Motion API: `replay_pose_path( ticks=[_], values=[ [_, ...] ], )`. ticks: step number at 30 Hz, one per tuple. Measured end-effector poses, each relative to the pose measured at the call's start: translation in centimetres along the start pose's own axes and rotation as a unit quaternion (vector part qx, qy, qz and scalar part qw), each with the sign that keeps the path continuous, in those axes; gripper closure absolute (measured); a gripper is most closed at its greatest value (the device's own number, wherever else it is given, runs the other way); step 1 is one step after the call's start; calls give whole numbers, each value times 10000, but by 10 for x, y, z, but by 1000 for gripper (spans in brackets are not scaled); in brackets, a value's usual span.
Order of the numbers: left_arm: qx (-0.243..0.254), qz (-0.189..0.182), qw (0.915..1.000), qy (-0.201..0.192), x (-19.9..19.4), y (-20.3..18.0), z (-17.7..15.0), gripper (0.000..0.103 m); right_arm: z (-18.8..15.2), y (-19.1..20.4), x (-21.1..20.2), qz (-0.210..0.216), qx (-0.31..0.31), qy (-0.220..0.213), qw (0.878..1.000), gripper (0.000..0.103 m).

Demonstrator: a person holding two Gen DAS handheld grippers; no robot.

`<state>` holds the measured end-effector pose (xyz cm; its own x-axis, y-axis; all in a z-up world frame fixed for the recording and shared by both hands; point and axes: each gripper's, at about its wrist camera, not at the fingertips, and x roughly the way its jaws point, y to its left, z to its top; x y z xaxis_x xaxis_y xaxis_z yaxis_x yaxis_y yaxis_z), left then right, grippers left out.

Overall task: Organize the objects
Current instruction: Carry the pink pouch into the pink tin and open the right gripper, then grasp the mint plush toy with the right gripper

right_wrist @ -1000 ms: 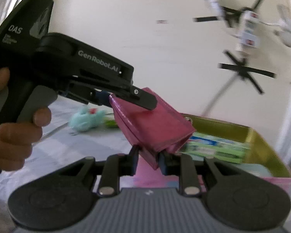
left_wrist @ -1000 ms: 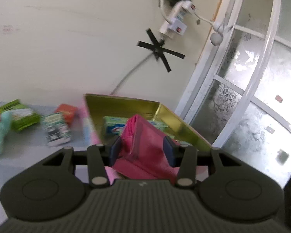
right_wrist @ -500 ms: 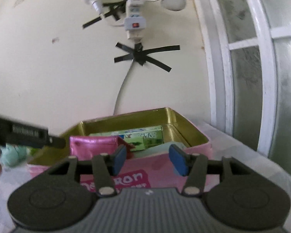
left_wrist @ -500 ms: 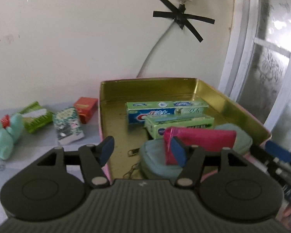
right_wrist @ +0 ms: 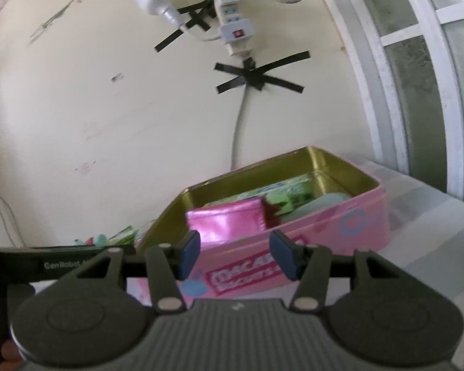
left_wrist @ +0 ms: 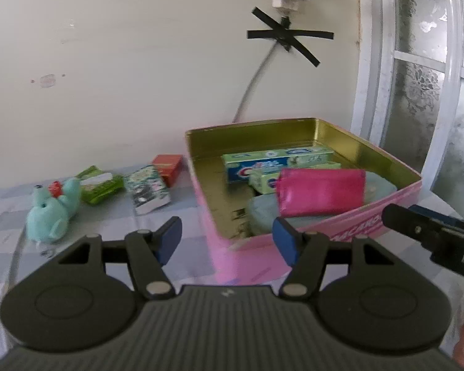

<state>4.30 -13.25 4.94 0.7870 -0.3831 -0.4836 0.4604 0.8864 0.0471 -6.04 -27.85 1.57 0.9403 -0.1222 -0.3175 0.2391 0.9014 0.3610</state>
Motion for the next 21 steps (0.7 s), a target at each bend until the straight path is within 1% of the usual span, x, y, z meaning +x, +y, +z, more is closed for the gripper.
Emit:
replay_pose_path(
  ticks=[4,10,15,21],
  values=[
    [-68,119,9999,27,-7,18,-7,35,-4,16,-1,129,-19,147,9998,50],
    [-187,375,9991,102,-13,52,-18,33,-7,38,13,336,76,500,9982,50],
    [-292,591,9977,129,-13,84,-26,32,-8,65,23,442,-135,598,9971,50],
    [-482,911,9944,219,-3,124,-39,32,-13,98,39,544,-446,786,9944,50]
  ],
)
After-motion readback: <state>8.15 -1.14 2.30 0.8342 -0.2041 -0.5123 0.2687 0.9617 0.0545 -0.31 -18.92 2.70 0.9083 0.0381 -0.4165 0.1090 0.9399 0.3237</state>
